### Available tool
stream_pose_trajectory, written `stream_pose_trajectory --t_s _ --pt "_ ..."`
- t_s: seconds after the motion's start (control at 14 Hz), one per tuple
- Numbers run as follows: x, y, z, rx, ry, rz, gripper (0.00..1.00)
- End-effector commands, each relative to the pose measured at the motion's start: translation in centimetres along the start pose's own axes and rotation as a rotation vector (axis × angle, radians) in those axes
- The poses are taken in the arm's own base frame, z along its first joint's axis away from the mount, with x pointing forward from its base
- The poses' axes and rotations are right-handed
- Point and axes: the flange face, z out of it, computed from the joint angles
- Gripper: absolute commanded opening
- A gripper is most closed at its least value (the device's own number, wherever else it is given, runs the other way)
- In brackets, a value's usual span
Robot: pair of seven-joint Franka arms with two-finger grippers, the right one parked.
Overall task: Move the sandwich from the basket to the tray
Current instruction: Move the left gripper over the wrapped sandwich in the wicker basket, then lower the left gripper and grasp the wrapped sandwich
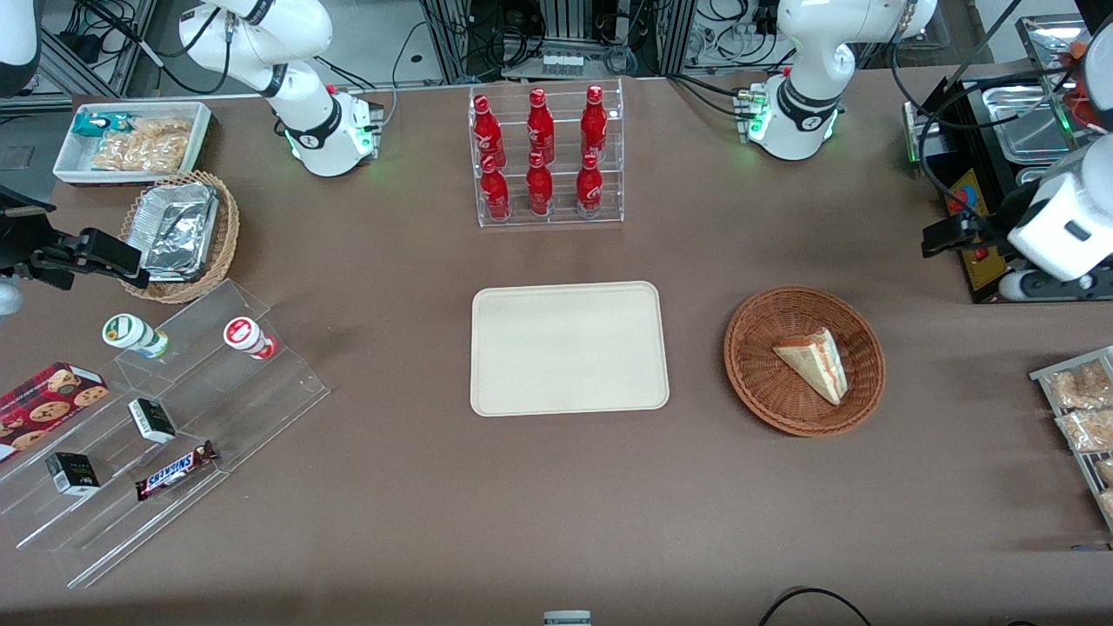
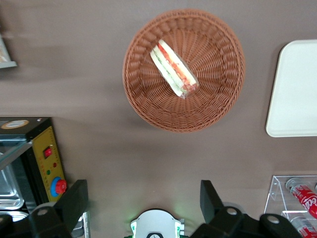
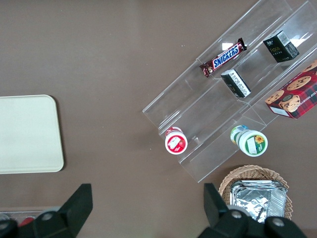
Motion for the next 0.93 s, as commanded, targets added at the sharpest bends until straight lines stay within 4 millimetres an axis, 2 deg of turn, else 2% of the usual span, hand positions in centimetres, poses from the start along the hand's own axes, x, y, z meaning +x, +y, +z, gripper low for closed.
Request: stream_pose_trajectory --t_s 0.0,0.29,0.43,0.64,0.71,0.86 --pt "2.4 1.8 4.3 0.023 -0.034 0.017 1.00" --pt "3.4 3.6 12.6 0.028 0.015 -0.042 1.00" --pt "3.6 4.2 16.1 0.025 0.052 -0.042 1.00" --pt "3.4 4.8 22.3 -0.004 0.194 -0.141 1.00" --pt "3.0 5.1 23.3 -0.021 0.233 -0.218 1.00" --pt "2.9 5.5 23.7 -0.045 0.234 -0.404 1.00"
